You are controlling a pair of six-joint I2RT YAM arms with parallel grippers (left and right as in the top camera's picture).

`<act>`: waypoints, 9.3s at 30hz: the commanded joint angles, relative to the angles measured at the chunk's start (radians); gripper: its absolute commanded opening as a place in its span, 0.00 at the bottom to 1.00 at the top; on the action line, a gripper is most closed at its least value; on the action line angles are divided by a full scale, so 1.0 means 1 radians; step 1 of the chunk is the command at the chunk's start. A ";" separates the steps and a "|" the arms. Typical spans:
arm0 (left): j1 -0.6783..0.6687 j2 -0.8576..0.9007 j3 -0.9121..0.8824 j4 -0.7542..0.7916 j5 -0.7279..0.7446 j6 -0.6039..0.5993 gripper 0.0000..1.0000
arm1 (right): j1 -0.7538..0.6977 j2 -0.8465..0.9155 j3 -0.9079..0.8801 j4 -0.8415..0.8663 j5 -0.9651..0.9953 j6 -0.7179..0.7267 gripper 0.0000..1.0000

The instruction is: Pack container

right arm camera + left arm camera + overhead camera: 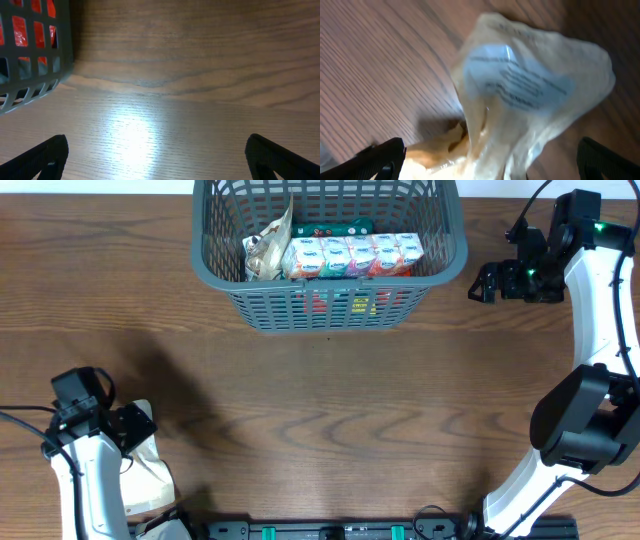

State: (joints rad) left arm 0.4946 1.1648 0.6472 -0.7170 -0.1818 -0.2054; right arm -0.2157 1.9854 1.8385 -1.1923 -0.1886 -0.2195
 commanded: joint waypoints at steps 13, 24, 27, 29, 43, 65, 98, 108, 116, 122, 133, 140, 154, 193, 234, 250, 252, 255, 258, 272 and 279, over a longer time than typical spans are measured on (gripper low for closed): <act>0.019 0.085 -0.119 0.233 0.097 0.087 0.98 | 0.007 -0.003 -0.002 -0.004 -0.002 -0.005 0.99; 0.019 0.211 -0.120 0.372 0.246 0.202 0.94 | 0.007 -0.003 -0.002 -0.007 -0.002 -0.005 0.99; 0.019 0.236 -0.120 0.372 0.246 0.201 0.75 | 0.007 -0.003 -0.002 -0.008 -0.002 -0.005 0.99; 0.019 0.240 -0.120 0.372 0.246 0.201 0.63 | 0.007 -0.003 -0.002 -0.008 -0.002 -0.005 0.99; 0.018 0.117 0.029 0.270 0.510 0.137 0.06 | 0.007 -0.003 -0.002 -0.014 -0.002 -0.006 0.99; -0.531 0.365 1.373 -0.100 0.451 0.362 0.06 | 0.007 -0.003 -0.002 -0.018 -0.003 -0.005 0.99; -1.000 1.056 1.515 0.344 0.308 1.284 0.06 | 0.008 -0.003 -0.002 -0.065 -0.055 0.018 0.99; -0.999 1.076 1.515 0.285 0.312 1.266 0.41 | 0.008 -0.003 -0.002 -0.083 -0.055 0.017 0.99; -0.999 1.029 1.515 0.282 0.312 1.053 0.66 | 0.008 -0.003 -0.002 -0.085 -0.055 0.017 0.99; -0.975 0.926 1.515 0.189 0.312 0.920 0.69 | 0.008 -0.003 -0.002 -0.075 -0.055 0.017 0.99; -0.818 0.632 1.515 -0.039 0.311 0.610 0.82 | 0.008 -0.021 0.133 0.060 -0.047 0.062 0.99; -0.654 0.466 1.515 -0.281 0.311 0.472 0.88 | 0.019 -0.042 0.416 0.059 0.017 0.068 0.99; -0.444 0.380 1.499 -0.635 0.312 0.442 0.88 | 0.041 -0.177 0.531 -0.140 0.048 0.111 0.99; -0.446 -0.509 0.259 -0.148 0.402 0.439 0.91 | 0.263 -1.143 -0.824 0.156 0.163 0.208 0.99; -0.445 -0.493 0.233 -0.119 0.402 0.439 0.99 | 0.263 -1.486 -1.017 0.143 0.084 0.196 0.99; -0.445 -0.493 0.233 -0.119 0.402 0.439 0.99 | 0.277 -1.830 -1.485 0.623 0.137 0.173 0.99; -0.445 -0.493 0.233 -0.119 0.402 0.439 0.99 | 0.286 -1.845 -1.550 0.715 0.136 0.173 0.99; -0.445 -0.493 0.233 -0.119 0.402 0.439 0.99 | 0.304 -1.869 -1.629 0.824 0.136 0.158 0.99; -0.445 -0.493 0.233 -0.119 0.402 0.439 0.99 | 0.319 -1.901 -1.690 0.896 0.137 0.124 0.99; -0.445 -0.493 0.233 -0.119 0.402 0.439 0.99 | 0.319 -1.954 -1.761 0.939 0.269 0.084 0.99; -0.445 -0.493 0.233 -0.119 0.402 0.439 0.99 | 0.304 -1.954 -1.761 0.940 0.291 0.089 0.99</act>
State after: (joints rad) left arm 0.0452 0.6724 0.8772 -0.8371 0.2108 0.2356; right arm 0.0956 0.0410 0.0826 -0.2562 0.0696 -0.1215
